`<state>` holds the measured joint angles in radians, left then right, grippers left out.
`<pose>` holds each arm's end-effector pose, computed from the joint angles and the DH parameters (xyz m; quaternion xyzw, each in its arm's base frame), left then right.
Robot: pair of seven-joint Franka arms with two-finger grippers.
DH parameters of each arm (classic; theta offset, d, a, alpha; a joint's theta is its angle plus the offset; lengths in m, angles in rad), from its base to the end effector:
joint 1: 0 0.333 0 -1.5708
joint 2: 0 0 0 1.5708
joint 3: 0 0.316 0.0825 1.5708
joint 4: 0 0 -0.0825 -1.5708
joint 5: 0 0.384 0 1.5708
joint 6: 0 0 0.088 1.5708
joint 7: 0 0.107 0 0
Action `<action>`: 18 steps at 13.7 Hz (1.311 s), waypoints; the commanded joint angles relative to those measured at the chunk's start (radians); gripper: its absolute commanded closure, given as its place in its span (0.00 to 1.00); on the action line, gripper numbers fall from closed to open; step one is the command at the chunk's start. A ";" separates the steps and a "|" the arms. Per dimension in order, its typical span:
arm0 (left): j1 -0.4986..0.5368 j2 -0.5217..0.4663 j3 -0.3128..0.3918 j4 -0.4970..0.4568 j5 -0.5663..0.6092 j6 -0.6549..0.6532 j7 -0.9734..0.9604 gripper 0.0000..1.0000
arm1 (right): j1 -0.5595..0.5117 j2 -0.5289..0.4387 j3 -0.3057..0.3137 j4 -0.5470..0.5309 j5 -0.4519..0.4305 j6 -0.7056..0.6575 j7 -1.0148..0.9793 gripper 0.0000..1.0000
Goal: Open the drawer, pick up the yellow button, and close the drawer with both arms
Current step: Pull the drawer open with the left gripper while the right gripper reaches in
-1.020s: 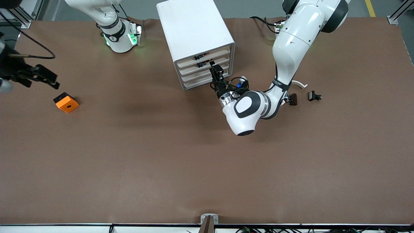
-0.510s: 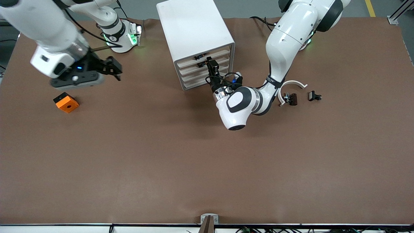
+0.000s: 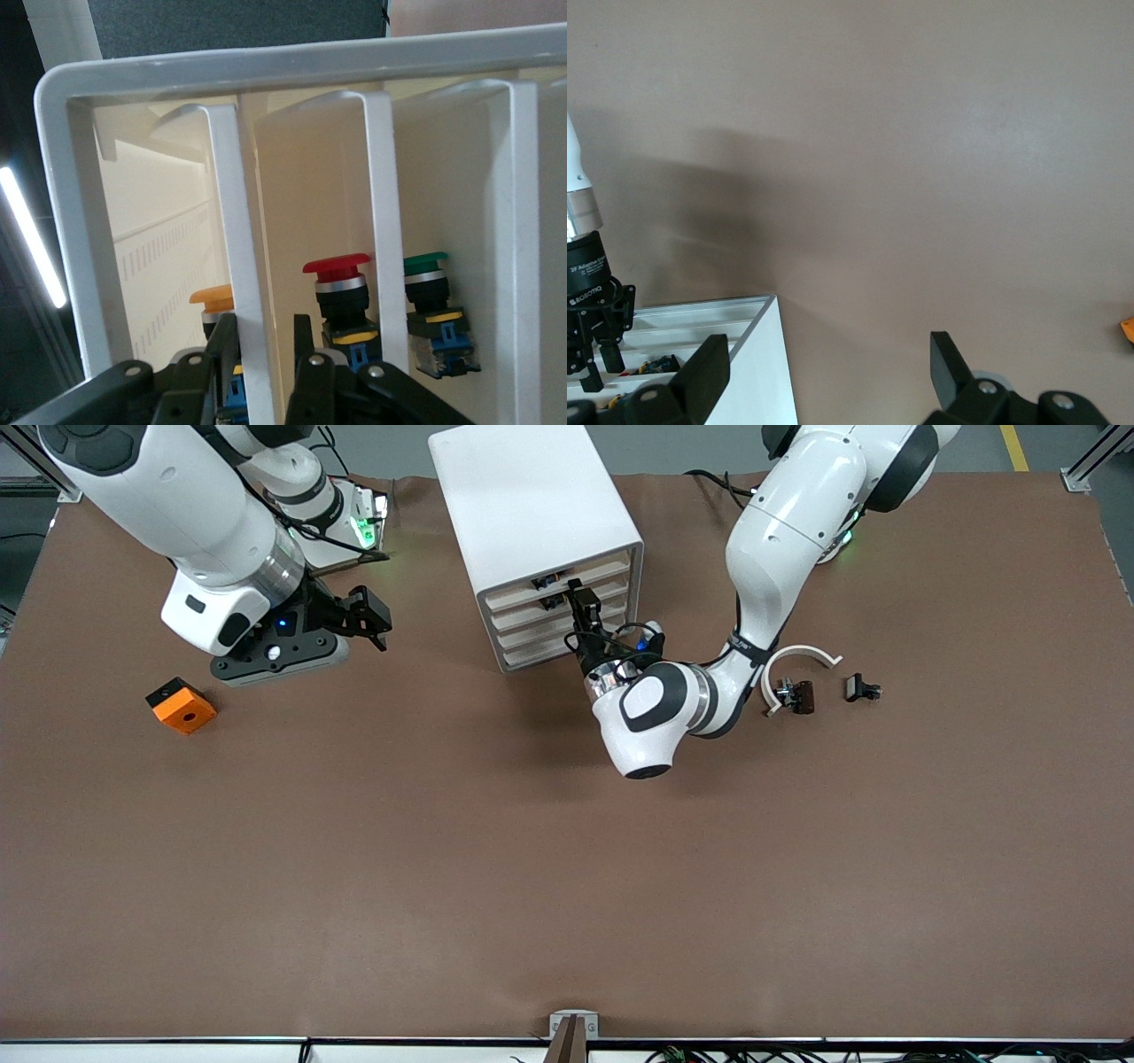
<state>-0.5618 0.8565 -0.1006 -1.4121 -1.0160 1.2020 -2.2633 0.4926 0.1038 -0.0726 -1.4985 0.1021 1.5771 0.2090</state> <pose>0.4384 -0.4671 0.2235 -0.4567 -0.5782 0.5599 0.3789 0.5301 0.2511 0.6006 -0.9933 -0.1044 0.0265 0.0411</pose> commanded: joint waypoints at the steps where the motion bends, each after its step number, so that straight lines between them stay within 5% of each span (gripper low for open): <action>1: -0.016 -0.022 0.010 -0.022 -0.013 0.008 0.007 0.85 | 0.026 0.017 -0.012 0.034 0.004 -0.014 0.001 0.00; 3: -0.006 -0.024 0.010 -0.021 -0.013 0.008 -0.004 0.95 | 0.009 0.043 -0.013 0.035 0.016 -0.008 -0.043 0.00; 9: 0.132 -0.045 0.012 0.013 -0.018 0.004 -0.027 0.95 | -0.040 0.063 -0.019 0.029 0.001 -0.019 -0.188 0.00; 18: 0.270 -0.031 0.012 0.111 -0.019 0.008 -0.032 0.95 | 0.176 0.120 -0.010 0.041 0.053 0.036 0.873 0.00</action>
<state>-0.3322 0.8354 -0.0880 -1.3437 -1.0217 1.2420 -2.2974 0.6515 0.1917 -0.0749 -1.4937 0.1154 1.5975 0.9421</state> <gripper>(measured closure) 0.850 0.000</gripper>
